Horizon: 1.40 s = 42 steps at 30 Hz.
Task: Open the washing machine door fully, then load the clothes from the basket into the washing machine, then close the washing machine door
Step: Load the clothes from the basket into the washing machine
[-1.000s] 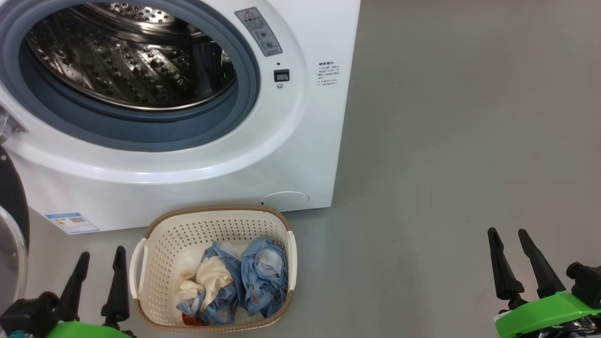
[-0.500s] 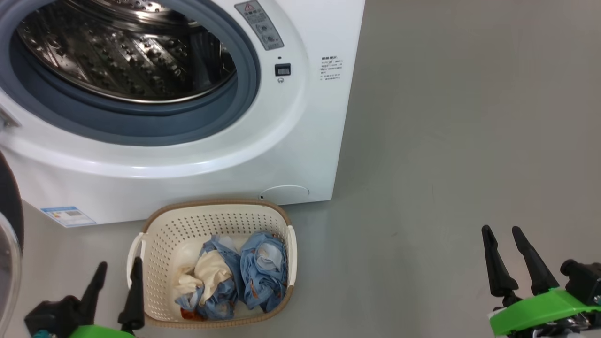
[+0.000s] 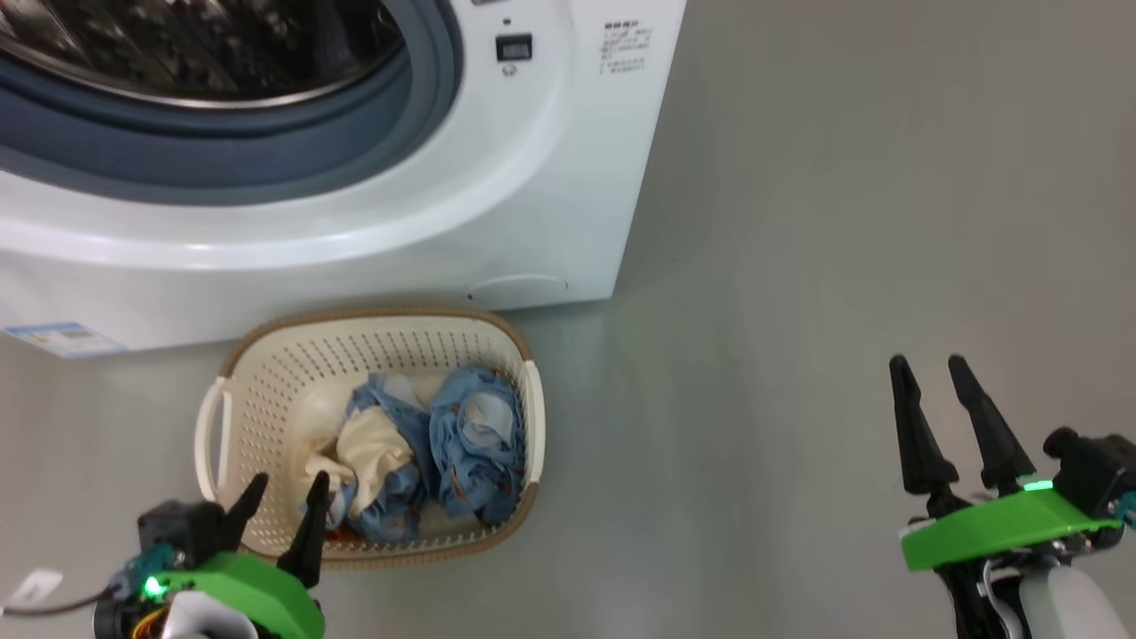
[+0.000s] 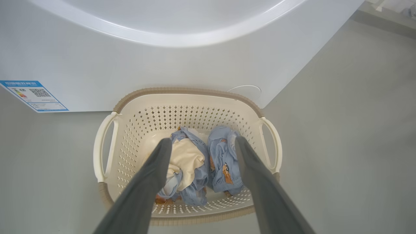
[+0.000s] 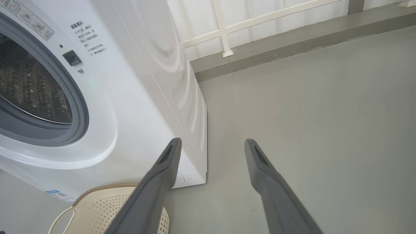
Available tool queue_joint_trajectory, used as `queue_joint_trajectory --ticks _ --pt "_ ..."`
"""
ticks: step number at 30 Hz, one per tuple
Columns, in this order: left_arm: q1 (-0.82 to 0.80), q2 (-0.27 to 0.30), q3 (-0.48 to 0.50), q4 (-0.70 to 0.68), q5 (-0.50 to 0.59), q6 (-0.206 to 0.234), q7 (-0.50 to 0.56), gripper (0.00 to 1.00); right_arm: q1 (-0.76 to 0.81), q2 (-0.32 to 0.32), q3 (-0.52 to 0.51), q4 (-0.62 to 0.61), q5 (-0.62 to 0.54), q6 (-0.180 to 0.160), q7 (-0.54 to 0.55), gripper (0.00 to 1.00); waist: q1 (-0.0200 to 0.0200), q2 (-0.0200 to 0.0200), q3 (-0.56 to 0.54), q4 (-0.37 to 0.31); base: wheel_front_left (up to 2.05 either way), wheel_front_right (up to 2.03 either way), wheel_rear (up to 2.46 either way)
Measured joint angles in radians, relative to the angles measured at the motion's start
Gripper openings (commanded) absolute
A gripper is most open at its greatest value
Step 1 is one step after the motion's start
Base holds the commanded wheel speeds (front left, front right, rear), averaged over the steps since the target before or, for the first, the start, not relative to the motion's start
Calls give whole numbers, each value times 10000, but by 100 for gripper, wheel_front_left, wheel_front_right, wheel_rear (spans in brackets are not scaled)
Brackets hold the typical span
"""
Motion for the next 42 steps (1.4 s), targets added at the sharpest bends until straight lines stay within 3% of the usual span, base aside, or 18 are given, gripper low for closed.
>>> queue_joint_trajectory --ticks 11,18,33,42 --pt "-2843 311 -2305 3072 -1455 0 0 100 -1200 226 228 -240 -194 0 0 100 0 0 1803 -114 0 0 0" --pt "-4551 583 -4088 4082 -2671 0 368 100 -1870 332 288 -493 -334 0 0 100 0 0 3121 -198 0 0 0" --pt "-6174 1381 -6211 4610 -4717 0 1475 100 -2377 623 512 -815 -477 0 -2 100 0 1 4965 -590 0 0 0" --pt "-6749 1649 -7020 4623 -5567 0 1601 100 -2446 686 585 -872 -546 0 -2 100 0 1 5356 -827 0 0 0"
